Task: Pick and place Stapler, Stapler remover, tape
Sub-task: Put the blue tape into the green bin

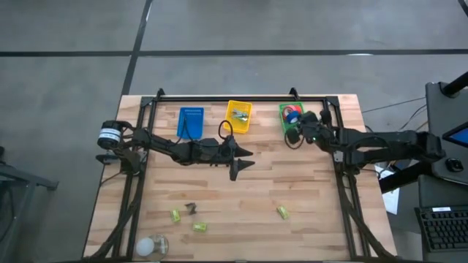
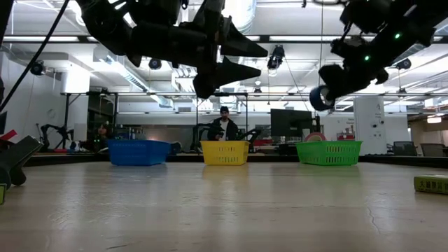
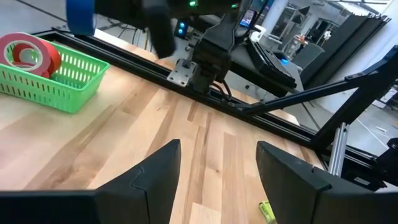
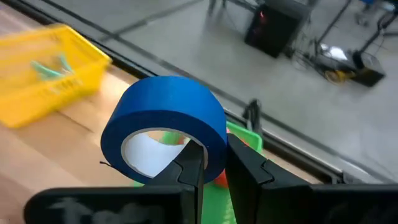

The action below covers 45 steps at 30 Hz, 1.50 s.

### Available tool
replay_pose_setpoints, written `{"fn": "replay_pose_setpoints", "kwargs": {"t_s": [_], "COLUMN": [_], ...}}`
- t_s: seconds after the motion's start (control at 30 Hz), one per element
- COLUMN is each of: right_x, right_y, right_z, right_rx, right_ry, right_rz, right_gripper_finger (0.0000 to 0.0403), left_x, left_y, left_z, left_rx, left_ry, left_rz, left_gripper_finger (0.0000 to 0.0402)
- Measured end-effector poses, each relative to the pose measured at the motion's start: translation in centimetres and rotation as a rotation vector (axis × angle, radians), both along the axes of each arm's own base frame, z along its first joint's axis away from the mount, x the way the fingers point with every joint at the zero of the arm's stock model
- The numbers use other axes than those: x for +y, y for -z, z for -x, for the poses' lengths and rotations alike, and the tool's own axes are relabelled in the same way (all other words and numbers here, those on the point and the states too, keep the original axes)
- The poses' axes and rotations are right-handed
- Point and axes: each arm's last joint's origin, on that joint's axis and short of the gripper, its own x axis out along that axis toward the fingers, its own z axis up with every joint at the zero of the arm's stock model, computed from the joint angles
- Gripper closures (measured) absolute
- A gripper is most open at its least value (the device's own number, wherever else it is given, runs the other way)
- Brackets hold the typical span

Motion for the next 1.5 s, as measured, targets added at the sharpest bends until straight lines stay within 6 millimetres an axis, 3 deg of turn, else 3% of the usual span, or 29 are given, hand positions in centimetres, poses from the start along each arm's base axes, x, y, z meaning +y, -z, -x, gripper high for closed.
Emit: {"fn": "replay_pose_setpoints", "kwargs": {"t_s": [0.4, 0.87, 1.5], "right_x": [-5.4, -6.0, -5.4], "right_y": [3.6, 6.2, 5.4], "right_z": [0.0, -1.2, -1.3], "right_rx": [0.218, 0.294, 0.219], "right_ry": [0.089, 0.009, -0.044], "right_rz": [-0.112, -0.219, -0.237], "right_gripper_finger": [0.0358, 0.0336, 0.0176], "left_x": [-0.2, -0.2, -0.2], "left_y": [0.0, 0.5, 0.5], "left_z": [0.0, 0.1, 0.0], "left_rx": [-0.001, 0.056, 0.06], "left_ry": [0.001, -0.002, 0.0], "left_rz": [0.01, 0.028, 0.023], "left_gripper_finger": [0.0188, 0.0188, 0.019]}}
